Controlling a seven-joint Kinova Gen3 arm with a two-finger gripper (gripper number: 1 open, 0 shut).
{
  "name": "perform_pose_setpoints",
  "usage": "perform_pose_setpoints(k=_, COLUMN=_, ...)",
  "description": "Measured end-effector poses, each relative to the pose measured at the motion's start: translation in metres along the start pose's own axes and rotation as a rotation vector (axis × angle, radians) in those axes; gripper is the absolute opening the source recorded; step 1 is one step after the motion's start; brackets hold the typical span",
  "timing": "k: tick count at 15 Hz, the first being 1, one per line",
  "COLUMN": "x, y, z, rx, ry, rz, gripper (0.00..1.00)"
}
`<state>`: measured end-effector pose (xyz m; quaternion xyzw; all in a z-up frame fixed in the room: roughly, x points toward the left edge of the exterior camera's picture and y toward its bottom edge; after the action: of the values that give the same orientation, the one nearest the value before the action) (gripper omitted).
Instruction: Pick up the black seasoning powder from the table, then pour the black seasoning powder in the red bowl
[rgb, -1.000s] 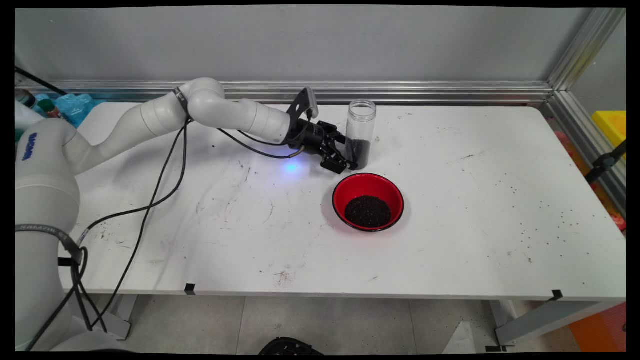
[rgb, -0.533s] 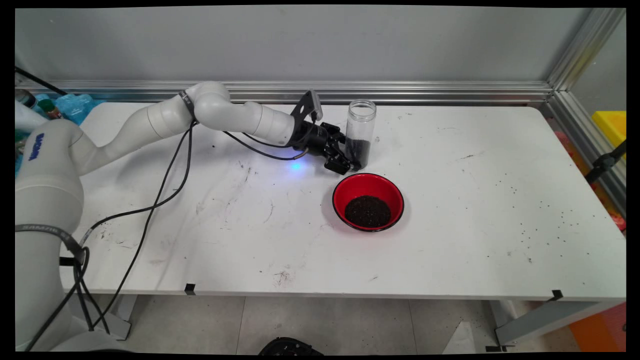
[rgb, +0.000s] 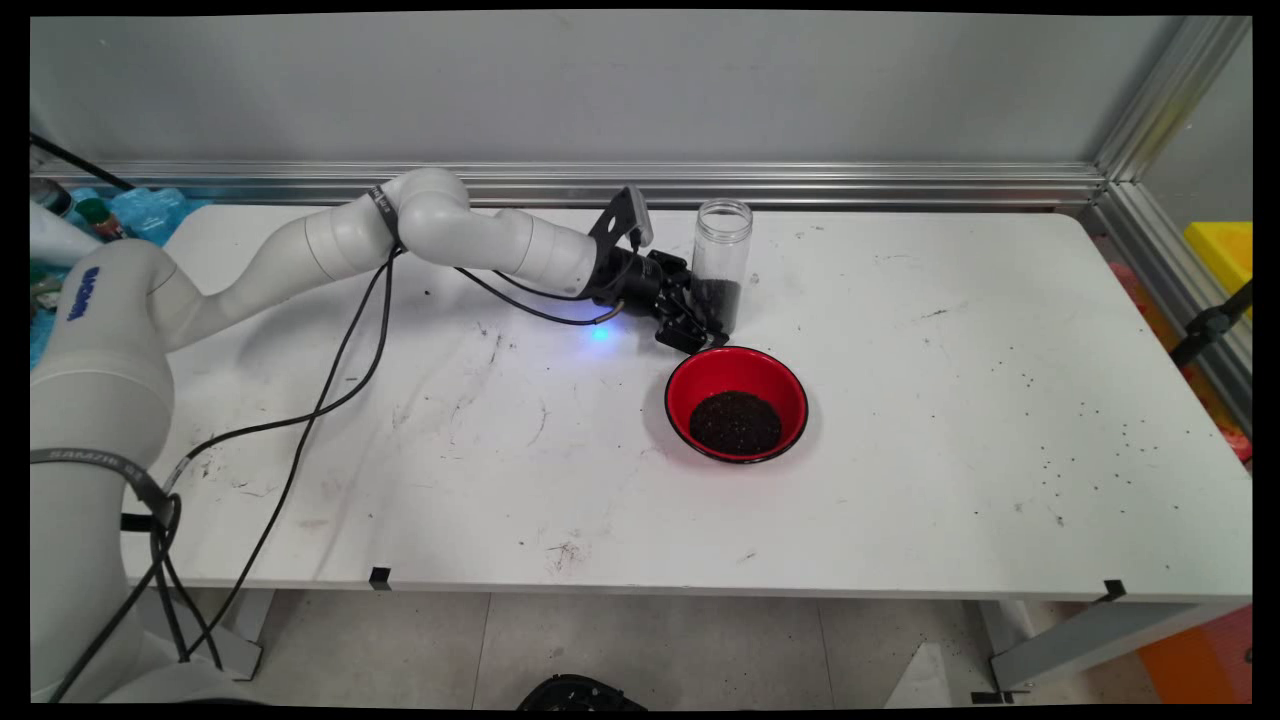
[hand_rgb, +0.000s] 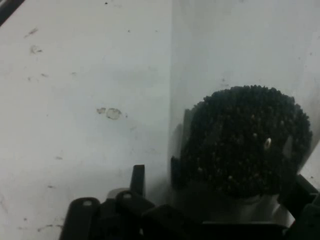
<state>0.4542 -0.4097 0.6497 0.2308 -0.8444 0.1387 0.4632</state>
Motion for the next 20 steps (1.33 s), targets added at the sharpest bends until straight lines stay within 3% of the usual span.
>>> perform_pose_setpoints(k=1, x=0.000, y=0.000, z=0.001, rx=-0.001, ry=-0.001, rz=-0.001, gripper=1.00)
perform_pose_setpoints(k=2, x=0.000, y=0.001, z=0.002, rx=-0.003, ry=-0.001, rz=-0.001, gripper=0.00)
perform_pose_setpoints(k=10, x=0.003, y=0.005, z=-0.002, rx=-0.028, ry=0.004, rz=-0.001, gripper=0.00)
perform_pose_setpoints(k=20, x=0.041, y=0.000, z=-0.062, rx=-0.039, ry=0.037, rz=0.016, gripper=0.00)
